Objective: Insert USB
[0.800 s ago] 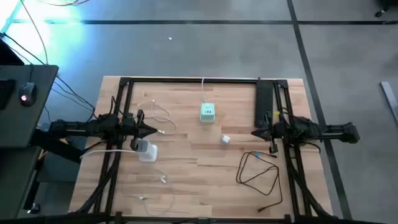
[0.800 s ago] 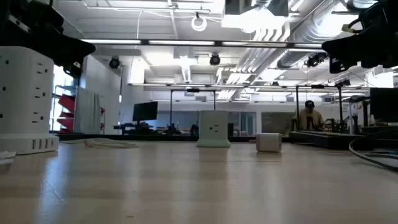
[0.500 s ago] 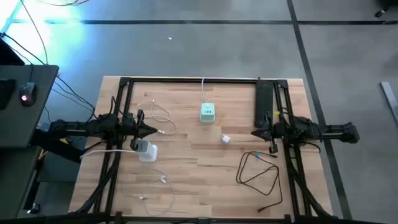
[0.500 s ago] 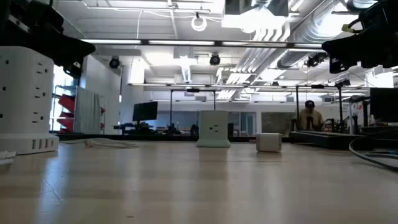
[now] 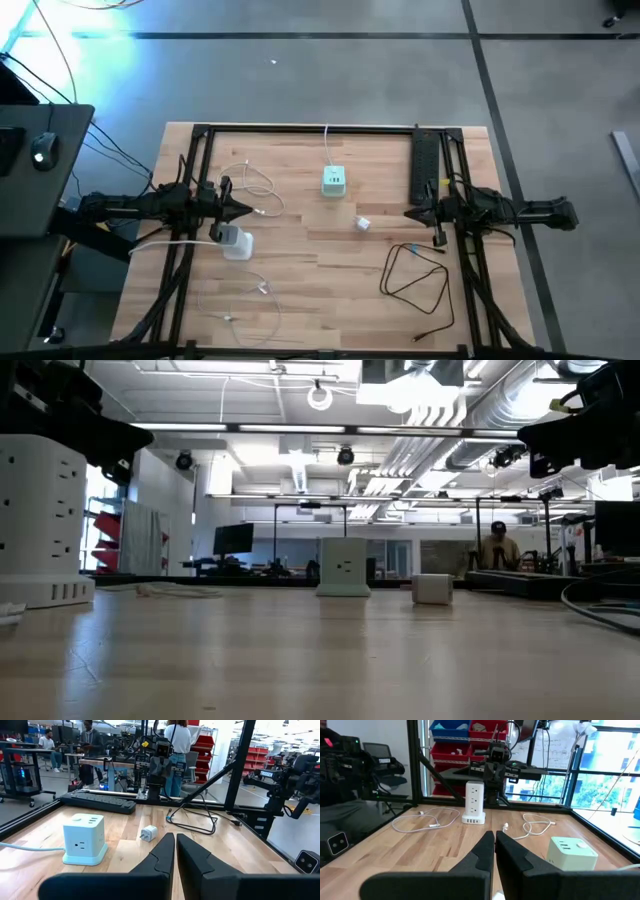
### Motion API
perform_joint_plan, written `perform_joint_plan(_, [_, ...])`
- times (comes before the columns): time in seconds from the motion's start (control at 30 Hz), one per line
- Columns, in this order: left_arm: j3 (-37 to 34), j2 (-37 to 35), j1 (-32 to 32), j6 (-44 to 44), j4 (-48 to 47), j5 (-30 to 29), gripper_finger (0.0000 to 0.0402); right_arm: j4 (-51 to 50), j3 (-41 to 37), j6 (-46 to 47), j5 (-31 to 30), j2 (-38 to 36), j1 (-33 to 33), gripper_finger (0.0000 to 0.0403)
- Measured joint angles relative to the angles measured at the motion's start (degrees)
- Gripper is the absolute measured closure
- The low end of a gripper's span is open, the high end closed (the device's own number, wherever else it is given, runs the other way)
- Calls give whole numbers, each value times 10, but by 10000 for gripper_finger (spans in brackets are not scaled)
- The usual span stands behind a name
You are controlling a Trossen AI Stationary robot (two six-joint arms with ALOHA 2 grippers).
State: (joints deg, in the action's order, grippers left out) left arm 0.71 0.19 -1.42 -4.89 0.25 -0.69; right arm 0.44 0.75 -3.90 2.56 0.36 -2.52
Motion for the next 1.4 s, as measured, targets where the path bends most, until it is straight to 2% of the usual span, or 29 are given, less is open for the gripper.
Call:
perform_joint_plan(0.93, [0, 0, 0, -1, 0, 0, 402, 0, 0, 0, 0, 0, 0, 403])
perform_joint_plan(1.17, [0, 0, 0, -89, 5, -1, 402, 0, 0, 0, 0, 0, 0, 403])
perform_joint_plan(1.27, [1, 1, 0, -110, 45, 2, 402, 0, 0, 0, 0, 0, 0, 403])
perform_joint_plan(1.33, [21, 8, 0, -114, 69, 13, 402, 0, 0, 0, 0, 0, 0, 403])
perform_joint_plan(1.4, [73, 26, 0, -108, 50, 13, 402, 0, 0, 0, 0, 0, 0, 403])
